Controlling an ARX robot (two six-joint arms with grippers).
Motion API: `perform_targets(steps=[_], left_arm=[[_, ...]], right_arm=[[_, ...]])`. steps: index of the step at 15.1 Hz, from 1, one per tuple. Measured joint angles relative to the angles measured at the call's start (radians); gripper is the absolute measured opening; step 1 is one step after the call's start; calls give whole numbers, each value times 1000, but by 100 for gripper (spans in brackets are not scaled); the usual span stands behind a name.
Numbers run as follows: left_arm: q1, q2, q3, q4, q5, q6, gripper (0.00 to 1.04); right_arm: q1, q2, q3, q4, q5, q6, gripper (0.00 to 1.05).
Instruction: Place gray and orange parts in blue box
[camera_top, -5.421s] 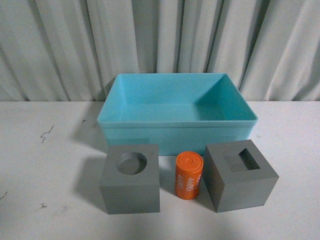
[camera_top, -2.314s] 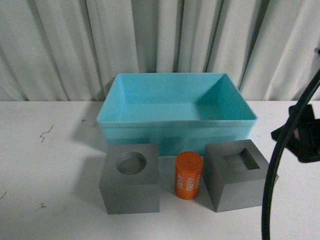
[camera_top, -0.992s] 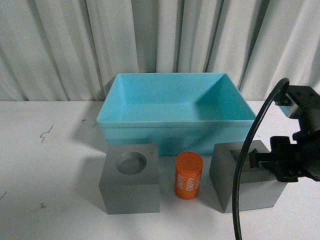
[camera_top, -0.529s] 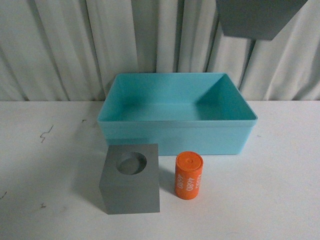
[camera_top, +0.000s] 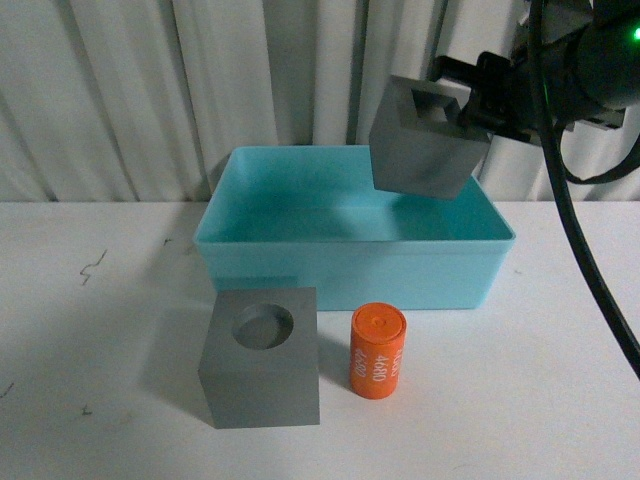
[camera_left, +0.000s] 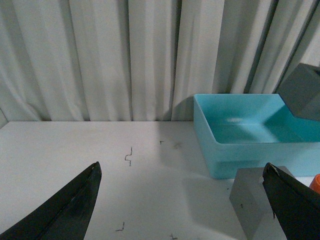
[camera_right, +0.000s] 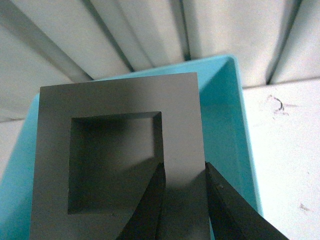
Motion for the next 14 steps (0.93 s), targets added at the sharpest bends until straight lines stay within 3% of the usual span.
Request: perform_targets(steps=[11, 12, 14], left_arm=[[0, 0, 0, 0, 0, 0, 98], [0, 0, 0, 0, 0, 0, 98], [0, 0, 0, 0, 0, 0, 98]], right_arm=[[18, 93, 41, -90, 122, 49, 18], [18, 93, 44, -108, 127, 42, 21], [18, 85, 44, -76, 149, 42, 44]])
